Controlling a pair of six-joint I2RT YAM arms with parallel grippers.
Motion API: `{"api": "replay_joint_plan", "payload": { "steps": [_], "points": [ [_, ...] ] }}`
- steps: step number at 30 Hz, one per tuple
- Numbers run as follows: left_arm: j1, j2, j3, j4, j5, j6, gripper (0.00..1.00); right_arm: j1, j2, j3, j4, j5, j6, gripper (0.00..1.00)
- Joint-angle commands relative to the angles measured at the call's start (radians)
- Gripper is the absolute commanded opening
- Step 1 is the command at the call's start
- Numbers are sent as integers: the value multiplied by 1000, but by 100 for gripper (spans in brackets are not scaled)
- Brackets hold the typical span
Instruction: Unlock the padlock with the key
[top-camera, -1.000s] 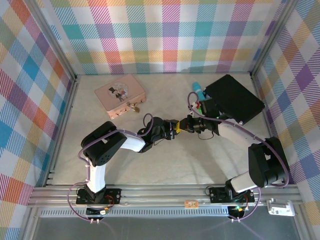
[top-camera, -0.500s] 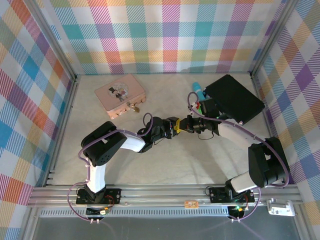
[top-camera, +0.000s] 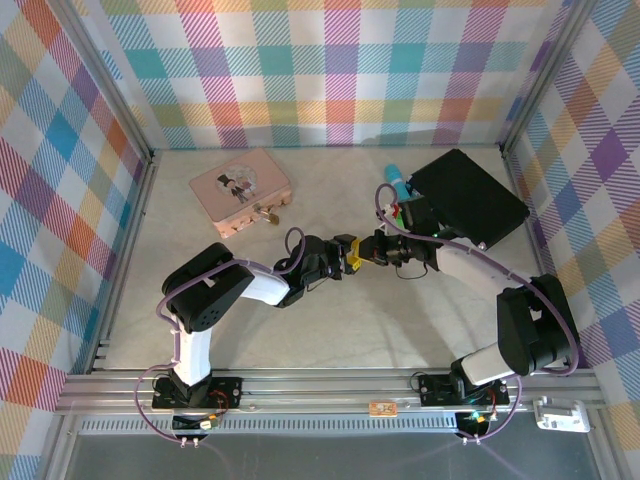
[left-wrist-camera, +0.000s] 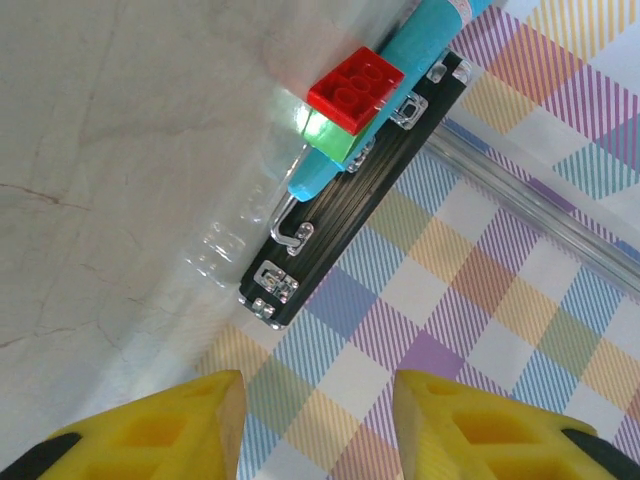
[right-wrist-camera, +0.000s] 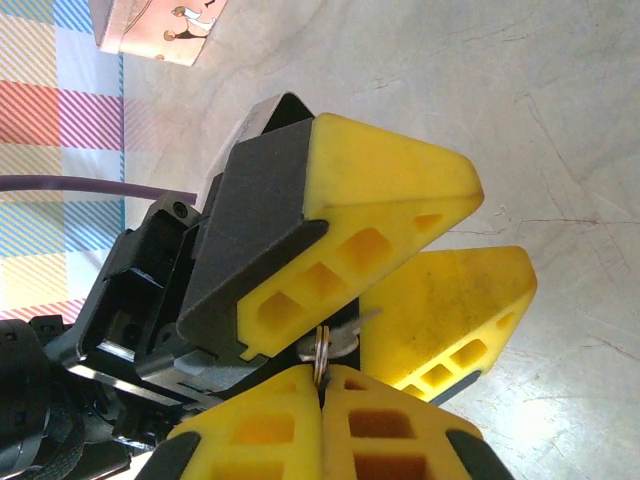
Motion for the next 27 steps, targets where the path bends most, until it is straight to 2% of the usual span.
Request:
{"api": "replay_joint_plan", "payload": {
  "steps": [1,7,24,27],
  "points": [
    [-10,-9,-2,102,12,-218,44,7,-22,20,14,-11,13,0],
    [-9,-1,10,124,10,-233,42,12,-5,-6,42,-26,33,0],
    [-9,5,-23,148,-16,-250,14,13,-39,-9,4,-7,16,0],
    [-9,9,-25,155,-16,-249,13,14,-47,-9,0,-6,14,0]
  ]
}}
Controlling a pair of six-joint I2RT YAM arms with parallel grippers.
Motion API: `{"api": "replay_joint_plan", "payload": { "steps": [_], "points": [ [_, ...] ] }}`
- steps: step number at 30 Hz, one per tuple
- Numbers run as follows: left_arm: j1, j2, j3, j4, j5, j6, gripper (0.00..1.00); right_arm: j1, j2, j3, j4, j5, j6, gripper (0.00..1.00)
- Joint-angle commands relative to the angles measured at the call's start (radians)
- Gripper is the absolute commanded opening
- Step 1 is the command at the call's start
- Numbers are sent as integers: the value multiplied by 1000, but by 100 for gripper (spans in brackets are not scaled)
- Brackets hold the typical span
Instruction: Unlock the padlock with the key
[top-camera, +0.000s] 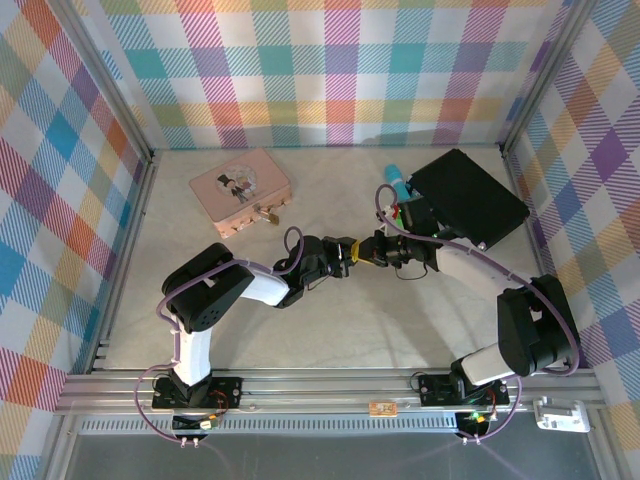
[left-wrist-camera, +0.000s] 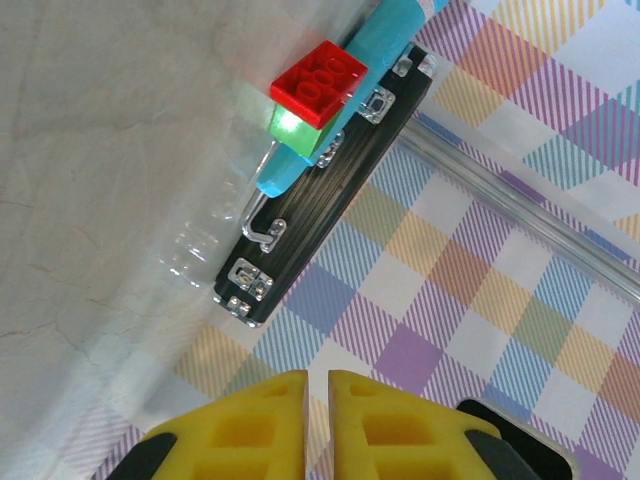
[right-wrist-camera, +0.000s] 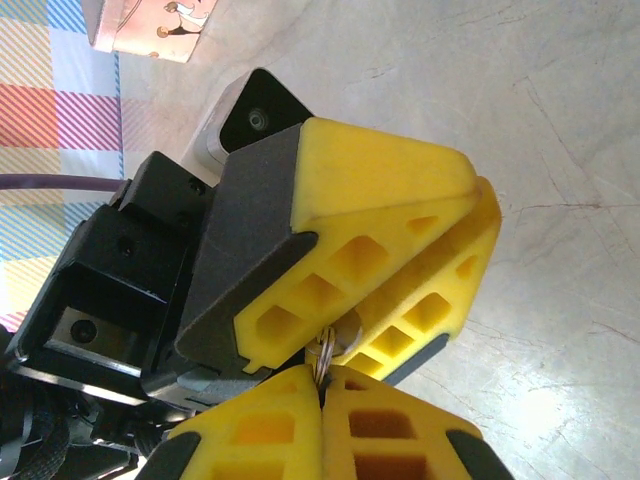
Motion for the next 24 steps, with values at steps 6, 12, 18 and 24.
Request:
{"api": "replay_joint_plan", "payload": {
  "steps": [6,12,18,24],
  "points": [
    [-9,8,-21,111,0,-250,13,8,-40,-5,9,-10,-12,0],
    [-9,10,-22,128,-3,-241,0,8,-45,-6,6,-6,-12,0],
    [43,-2,-11,146,11,-30,0,6,-98,0,-5,28,-5,27],
    [80,-14,0,97,28,212,0,5,-121,-5,46,37,22,41]
  ]
}}
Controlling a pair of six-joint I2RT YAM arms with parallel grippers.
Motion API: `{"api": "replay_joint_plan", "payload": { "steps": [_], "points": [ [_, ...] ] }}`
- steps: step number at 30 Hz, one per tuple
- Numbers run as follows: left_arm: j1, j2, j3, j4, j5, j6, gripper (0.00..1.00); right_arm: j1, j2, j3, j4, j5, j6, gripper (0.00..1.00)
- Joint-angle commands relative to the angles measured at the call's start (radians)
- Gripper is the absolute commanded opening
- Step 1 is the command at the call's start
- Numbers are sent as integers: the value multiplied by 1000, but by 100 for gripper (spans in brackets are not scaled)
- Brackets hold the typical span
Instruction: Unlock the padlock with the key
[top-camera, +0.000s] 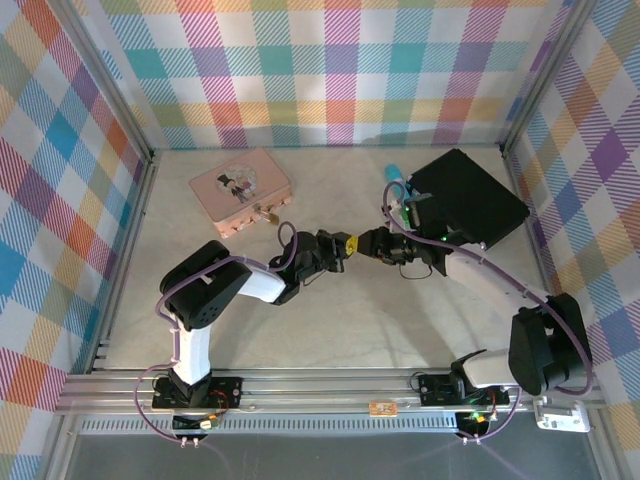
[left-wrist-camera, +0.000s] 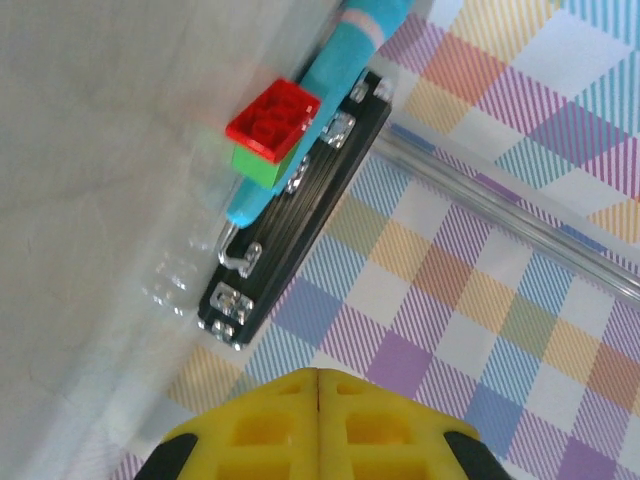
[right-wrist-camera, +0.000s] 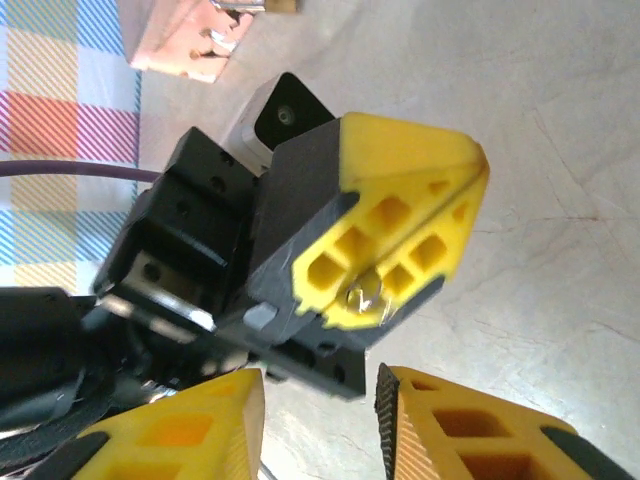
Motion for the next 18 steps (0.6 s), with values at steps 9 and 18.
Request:
{"api": "replay_joint_plan", "payload": {
  "steps": [9,18],
  "points": [
    [9,-62,14,48,6,392,0,6,-16,-108,297,-15,130,36],
    [-4,-118,-14,-6,-25,494,0,6,31,-201,573,-65,238,27]
  ]
}}
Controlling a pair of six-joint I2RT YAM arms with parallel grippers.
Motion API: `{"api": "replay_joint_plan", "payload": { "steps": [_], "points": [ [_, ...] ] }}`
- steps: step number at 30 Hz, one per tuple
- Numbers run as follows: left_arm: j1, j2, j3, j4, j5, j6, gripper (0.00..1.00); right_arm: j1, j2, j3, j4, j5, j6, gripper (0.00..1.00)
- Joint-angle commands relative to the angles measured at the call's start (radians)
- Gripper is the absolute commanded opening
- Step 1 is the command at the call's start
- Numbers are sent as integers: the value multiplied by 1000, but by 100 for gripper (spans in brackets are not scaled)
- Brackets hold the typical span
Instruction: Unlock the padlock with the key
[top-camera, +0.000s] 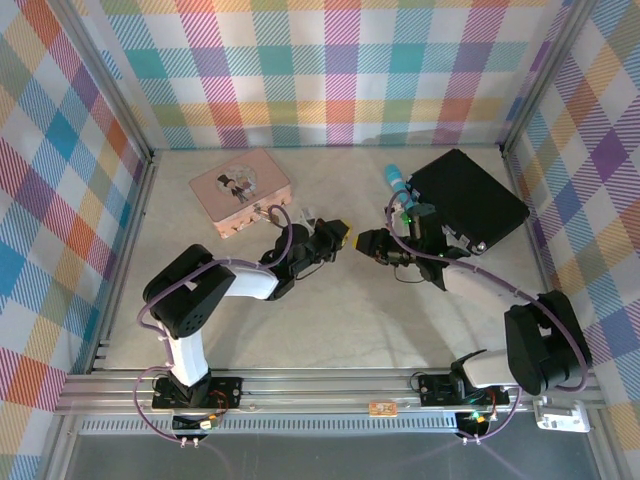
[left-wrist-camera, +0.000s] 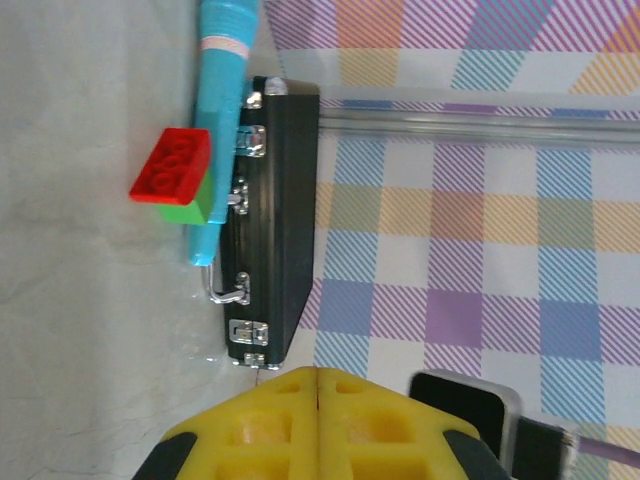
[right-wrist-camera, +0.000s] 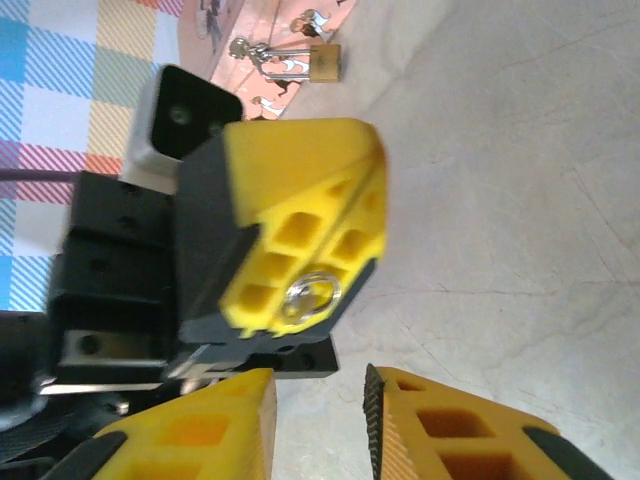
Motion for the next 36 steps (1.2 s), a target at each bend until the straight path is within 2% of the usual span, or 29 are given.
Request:
{"api": "replay_joint_plan", "payload": {
  "steps": [1,7,16,21,36],
  "points": [
    [-13,-4,-14,35,-14,47,0,6,15,-22,166,-49,51,27],
    [-26,25,-14,85,-15,10,0,7,15,-56,266,-46,87,26],
    [-27,14,-17,105,-25,-4,0,6,57,-58,287,-59,111,25],
    [-29,7,-22,113,-31,-4,0,7,46,-71,264,-45,107,28],
    [-47,24,-1,137,-32,-23,0,8,68,-80,344,-67,150,23]
  ]
}}
